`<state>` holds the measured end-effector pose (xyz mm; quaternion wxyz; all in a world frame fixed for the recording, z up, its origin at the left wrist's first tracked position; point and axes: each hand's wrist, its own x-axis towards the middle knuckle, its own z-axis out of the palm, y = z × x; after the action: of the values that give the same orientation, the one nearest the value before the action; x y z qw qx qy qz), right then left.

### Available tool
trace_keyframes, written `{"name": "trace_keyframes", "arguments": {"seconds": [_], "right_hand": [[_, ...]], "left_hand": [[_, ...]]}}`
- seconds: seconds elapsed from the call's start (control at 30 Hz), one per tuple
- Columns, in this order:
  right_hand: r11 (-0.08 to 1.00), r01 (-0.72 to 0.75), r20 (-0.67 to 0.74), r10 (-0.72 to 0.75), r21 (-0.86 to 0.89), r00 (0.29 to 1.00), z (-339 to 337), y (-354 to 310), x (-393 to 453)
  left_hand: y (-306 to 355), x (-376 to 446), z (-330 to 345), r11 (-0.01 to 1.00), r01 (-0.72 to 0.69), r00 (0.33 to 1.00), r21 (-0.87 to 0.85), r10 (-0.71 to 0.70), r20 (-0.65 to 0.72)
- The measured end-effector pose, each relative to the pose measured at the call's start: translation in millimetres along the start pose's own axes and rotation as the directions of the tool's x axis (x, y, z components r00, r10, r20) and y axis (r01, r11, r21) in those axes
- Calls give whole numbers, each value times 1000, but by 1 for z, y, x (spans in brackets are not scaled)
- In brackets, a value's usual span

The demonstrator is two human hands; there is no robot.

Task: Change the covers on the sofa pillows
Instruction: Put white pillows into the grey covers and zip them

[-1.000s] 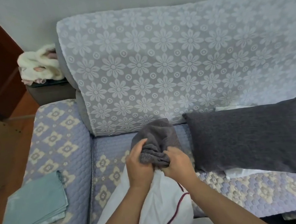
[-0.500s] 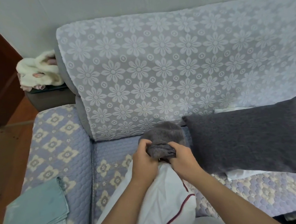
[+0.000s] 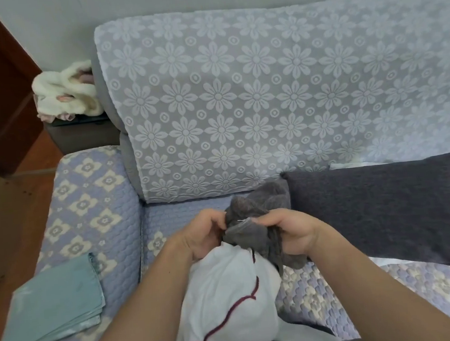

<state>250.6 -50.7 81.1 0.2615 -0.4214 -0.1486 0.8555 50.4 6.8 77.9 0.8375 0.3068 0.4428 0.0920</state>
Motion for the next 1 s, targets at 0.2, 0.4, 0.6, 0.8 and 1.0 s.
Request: {"name": "trace_keyframes", "arguments": {"seconds": [0.2,0.4,0.6,0.8,1.0], "right_hand": [[964,81,-1,-84,252,996,-11,9,-23],[964,13,-4,-13,266,1000,-4,29,-26],[997,74,38,-73,-14,997,23,18,-11],[984,102,-46,-109,-143,993,23,4,-23],[986,106,-248,-136,-132,959,8,22,-28]], "left_hand": [[-25,-44,5,893,-433,834,124,449,-321],[-119,-133,-3,288,-456,685,842,718,126],[-102,-97,4,-2,-270,454,963,882,129],[-100,-75,12,-332,-227,104,915,926,362],[-131,-45,14,385,195,222,902,879,-423]]}}
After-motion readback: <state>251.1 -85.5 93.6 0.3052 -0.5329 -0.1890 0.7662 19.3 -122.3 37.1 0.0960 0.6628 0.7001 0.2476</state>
